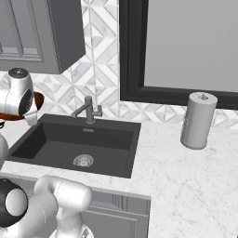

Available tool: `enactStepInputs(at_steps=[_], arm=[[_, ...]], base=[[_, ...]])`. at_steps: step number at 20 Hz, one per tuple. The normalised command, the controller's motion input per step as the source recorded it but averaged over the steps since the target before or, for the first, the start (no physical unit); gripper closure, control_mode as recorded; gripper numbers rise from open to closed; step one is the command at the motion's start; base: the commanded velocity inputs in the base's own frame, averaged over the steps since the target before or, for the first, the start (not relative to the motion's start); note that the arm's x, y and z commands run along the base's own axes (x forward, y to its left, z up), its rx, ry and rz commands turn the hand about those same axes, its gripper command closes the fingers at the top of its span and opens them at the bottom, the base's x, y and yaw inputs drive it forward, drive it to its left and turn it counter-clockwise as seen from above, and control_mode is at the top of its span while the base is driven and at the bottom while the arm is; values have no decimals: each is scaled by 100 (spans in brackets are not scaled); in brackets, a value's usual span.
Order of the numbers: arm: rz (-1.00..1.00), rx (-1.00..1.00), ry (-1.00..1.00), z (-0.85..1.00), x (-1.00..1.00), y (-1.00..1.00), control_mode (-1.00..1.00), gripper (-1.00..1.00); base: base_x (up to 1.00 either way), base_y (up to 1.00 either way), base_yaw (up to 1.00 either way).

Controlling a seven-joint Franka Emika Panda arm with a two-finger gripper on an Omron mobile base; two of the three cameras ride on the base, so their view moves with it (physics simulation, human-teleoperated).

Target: Pick the carrot from the sink and place it in the bowl. Then pick the bowl and place it in the microwave. Then close the microwave door and press the start button.

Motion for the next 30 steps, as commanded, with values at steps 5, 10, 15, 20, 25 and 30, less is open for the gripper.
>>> enactStepInputs(at_steps=[5,10,15,20,25,30], arm=[[-31,0,0,39,-16,-69,-100,100],[-22,0,0,30,-17,-52,-100,100],[-7,1,-1,11,-23,-41,-100,100],[0,4,-6,19,-29,-43,-100,100],[0,6,-6,24,-34,-47,-100,100],[0,5,-8,23,-45,-30,-100,100]], base=[[0,0,0],[0,0,0],[0,0,0],[0,0,0],[0,0,0],[0,0,0]])
